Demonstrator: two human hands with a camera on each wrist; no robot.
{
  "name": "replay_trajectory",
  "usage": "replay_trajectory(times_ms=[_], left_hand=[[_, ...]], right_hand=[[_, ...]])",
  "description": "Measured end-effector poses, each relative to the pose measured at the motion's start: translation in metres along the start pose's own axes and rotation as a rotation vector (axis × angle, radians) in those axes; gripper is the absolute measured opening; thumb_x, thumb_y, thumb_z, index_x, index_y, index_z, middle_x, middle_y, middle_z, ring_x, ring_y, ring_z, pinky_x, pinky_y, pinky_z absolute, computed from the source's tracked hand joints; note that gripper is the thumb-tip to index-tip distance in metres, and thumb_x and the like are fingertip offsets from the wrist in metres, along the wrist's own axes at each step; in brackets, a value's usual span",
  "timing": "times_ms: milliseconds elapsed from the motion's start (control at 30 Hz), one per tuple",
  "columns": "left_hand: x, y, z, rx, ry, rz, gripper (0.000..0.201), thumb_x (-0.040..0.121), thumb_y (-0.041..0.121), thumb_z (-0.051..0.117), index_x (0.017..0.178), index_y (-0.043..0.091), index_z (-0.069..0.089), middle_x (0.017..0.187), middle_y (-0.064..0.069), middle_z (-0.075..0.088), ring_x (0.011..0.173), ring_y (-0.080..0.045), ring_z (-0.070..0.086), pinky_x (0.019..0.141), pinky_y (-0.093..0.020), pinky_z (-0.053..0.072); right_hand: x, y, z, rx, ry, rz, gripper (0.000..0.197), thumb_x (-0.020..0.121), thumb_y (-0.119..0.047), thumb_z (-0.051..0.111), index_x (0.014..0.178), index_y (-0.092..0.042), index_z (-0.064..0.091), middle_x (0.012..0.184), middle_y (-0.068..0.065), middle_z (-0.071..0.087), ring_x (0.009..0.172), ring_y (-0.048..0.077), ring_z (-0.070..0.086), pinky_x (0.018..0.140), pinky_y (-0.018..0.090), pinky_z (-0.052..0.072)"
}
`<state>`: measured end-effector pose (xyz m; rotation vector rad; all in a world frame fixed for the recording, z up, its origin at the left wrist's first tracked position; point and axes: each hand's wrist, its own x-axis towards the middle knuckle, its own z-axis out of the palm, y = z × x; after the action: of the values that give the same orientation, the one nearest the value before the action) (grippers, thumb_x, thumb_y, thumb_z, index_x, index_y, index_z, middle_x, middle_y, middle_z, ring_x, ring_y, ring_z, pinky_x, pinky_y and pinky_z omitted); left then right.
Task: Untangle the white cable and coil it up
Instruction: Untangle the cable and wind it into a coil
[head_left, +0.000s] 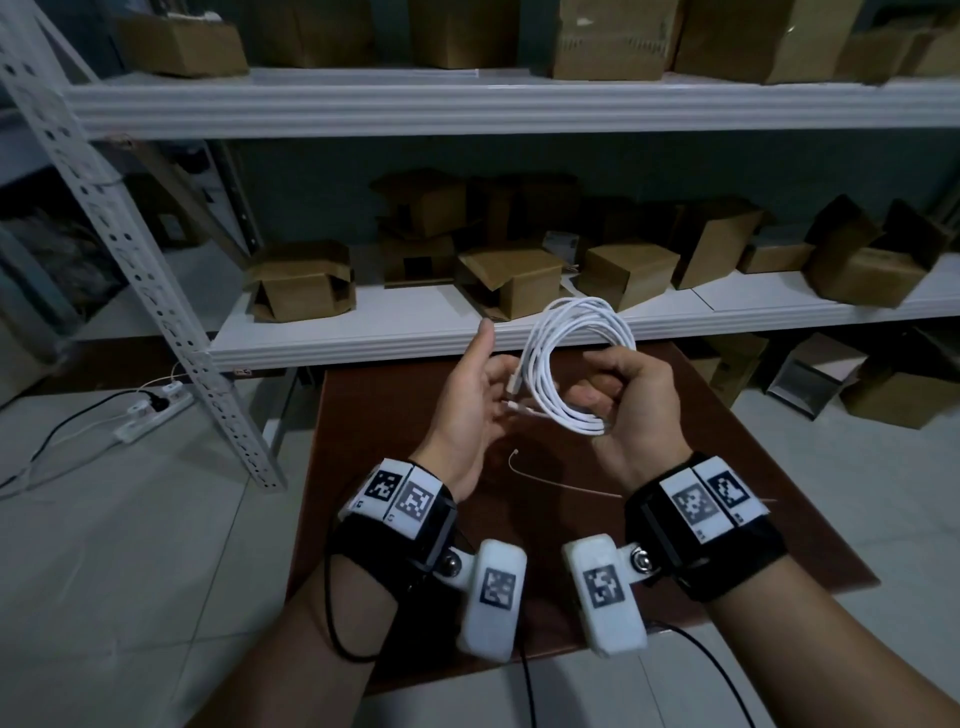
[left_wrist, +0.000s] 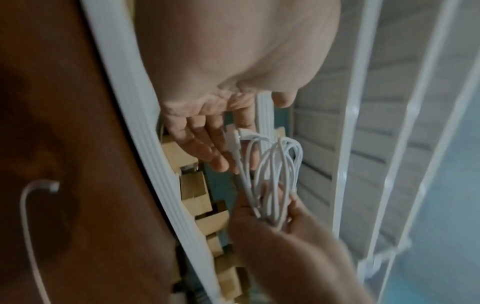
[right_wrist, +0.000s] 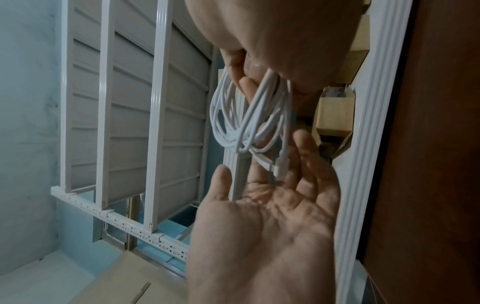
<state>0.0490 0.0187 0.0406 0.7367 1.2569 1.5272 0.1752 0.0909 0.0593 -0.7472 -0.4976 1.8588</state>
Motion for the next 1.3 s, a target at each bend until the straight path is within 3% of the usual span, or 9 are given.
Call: replay_trajectory(times_ms=[100,233,333,500,667,900,1033,1167,1300], left_hand=[[0.001,-0.001,0.001,0.229,0.025,0.107,0.074,0.109,0.063,0.031,0.103,0.009,0.082,0.102,-0.013,0.082,0.098,-0.027,0.078,0.088,-0.032,0.057],[0.001,-0.002,0.004,0.236,-0.005,0.122,0.069,0.112,0.057,0.031,0.107,0.011,0.083,0.101,-0.008,0.083,0.095,-0.017,0.078,0.091,-0.033,0.058],[0.006,0.000,0.000,0.280,0.041,0.162,0.069,0.107,0.068,0.035,0.114,0.017,0.081,0.109,-0.002,0.082,0.104,-0.016,0.077,0.098,-0.036,0.057],[0.014,0.011,-0.024,0.393,0.121,0.427,0.065,0.086,0.075,0.058,0.130,0.029,0.066,0.128,0.011,0.071,0.122,-0.006,0.065,0.111,-0.039,0.050],[0.008,0.010,-0.016,0.546,-0.124,0.489,0.052,0.093,0.059,0.066,0.088,0.008,0.071,0.077,-0.024,0.069,0.071,-0.024,0.070,0.069,-0.053,0.056],[0.006,0.001,-0.012,0.563,-0.128,0.300,0.081,0.103,0.061,0.056,0.082,-0.017,0.054,0.042,-0.016,0.050,0.035,-0.023,0.058,0.044,-0.025,0.039],[0.007,0.000,-0.007,0.462,-0.058,0.296,0.081,0.086,0.074,0.062,0.070,-0.003,0.046,0.041,-0.005,0.037,0.031,-0.019,0.040,0.051,-0.034,0.040],[0.002,0.008,-0.004,0.256,-0.157,0.233,0.082,0.082,0.066,0.071,0.087,-0.014,0.056,0.054,-0.001,0.031,0.039,-0.012,0.030,0.051,-0.033,0.033],[0.005,0.006,0.001,0.488,0.000,0.344,0.075,0.083,0.073,0.066,0.074,0.000,0.054,0.051,0.001,0.045,0.042,-0.018,0.046,0.052,-0.046,0.047]], right_hand=[[0.004,-0.003,-0.004,0.035,0.023,-0.002,0.041,0.088,0.009,0.051,0.067,-0.020,0.031,0.052,-0.003,0.022,0.033,0.011,0.025,0.037,0.022,0.036],[0.008,0.000,-0.006,0.016,0.036,0.025,0.038,0.082,0.006,0.057,0.067,-0.019,0.033,0.053,-0.002,0.025,0.036,0.015,0.032,0.066,0.038,0.046],[0.004,-0.002,-0.004,-0.186,0.008,-0.051,0.027,0.083,0.007,0.058,0.065,-0.012,0.053,0.056,0.000,0.032,0.040,0.015,0.034,0.045,0.025,0.038],[0.004,-0.006,0.000,-0.755,-0.216,-0.232,0.009,0.080,0.010,0.063,0.083,0.005,0.070,0.059,0.011,0.049,0.043,0.017,0.043,0.045,0.029,0.039],[-0.009,-0.003,-0.001,-1.066,-0.441,-0.386,0.012,0.075,0.014,0.061,0.075,0.009,0.071,0.063,0.023,0.069,0.051,0.017,0.062,0.050,0.026,0.046],[-0.022,-0.002,0.003,-1.157,-0.653,-0.285,0.028,0.070,0.020,0.052,0.072,0.003,0.073,0.064,0.015,0.075,0.048,0.009,0.066,0.050,0.015,0.046],[-0.018,0.001,0.003,-1.120,-0.617,-0.298,0.028,0.072,0.020,0.054,0.074,-0.001,0.072,0.059,0.008,0.071,0.042,0.004,0.059,0.045,0.014,0.041],[-0.011,-0.004,0.006,-1.046,-0.592,-0.285,0.029,0.069,0.018,0.055,0.070,-0.005,0.073,0.056,0.017,0.066,0.036,0.013,0.049,0.039,0.022,0.036],[-0.007,-0.007,0.007,-1.039,-0.625,-0.265,0.039,0.072,0.022,0.050,0.060,-0.010,0.067,0.045,0.002,0.060,0.035,0.013,0.044,0.044,0.029,0.032]])
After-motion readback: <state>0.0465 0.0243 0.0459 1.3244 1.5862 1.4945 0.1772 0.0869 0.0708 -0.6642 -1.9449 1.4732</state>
